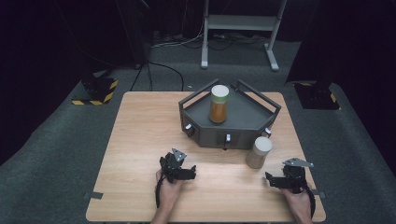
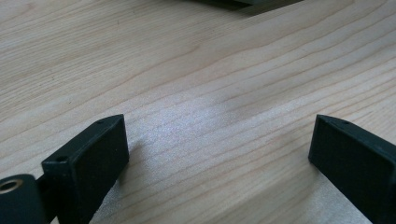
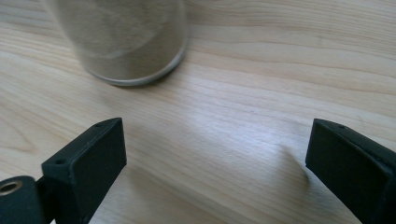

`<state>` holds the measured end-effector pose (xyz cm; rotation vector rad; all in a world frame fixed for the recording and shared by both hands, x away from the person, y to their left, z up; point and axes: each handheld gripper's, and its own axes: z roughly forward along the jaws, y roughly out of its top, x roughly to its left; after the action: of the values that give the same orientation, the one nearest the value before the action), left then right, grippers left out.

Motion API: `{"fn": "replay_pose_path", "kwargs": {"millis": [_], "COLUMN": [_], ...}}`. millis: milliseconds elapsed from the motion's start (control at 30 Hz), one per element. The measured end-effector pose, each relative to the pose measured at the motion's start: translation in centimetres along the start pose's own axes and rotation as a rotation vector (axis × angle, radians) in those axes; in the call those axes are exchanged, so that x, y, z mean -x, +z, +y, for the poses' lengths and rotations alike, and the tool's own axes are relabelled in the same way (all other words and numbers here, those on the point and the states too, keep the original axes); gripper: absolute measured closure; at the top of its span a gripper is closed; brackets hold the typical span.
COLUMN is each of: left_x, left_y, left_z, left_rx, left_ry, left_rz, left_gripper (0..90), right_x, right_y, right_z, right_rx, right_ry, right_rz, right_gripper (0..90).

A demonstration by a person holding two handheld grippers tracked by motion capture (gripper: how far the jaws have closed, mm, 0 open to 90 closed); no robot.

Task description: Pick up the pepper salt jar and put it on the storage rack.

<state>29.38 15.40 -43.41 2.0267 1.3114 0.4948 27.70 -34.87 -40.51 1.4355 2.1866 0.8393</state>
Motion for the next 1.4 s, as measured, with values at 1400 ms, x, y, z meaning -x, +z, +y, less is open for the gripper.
{"fn": "replay_pose_path", "kwargs": {"millis": [1400], "left_x": [0.0], "left_y": [0.0], "left_z": [0.0], "left_rx": [0.002], "left_ry": [-0.003], "left_rz": [0.002], "left_gripper": [5.5], "right_x": [-0.8], "right_y": [0.7], "right_z": [2.6], "right_rx": [0.094], "right_ry": [0.009], "right_rz": [0.113], "right_gripper": [10.0]}}
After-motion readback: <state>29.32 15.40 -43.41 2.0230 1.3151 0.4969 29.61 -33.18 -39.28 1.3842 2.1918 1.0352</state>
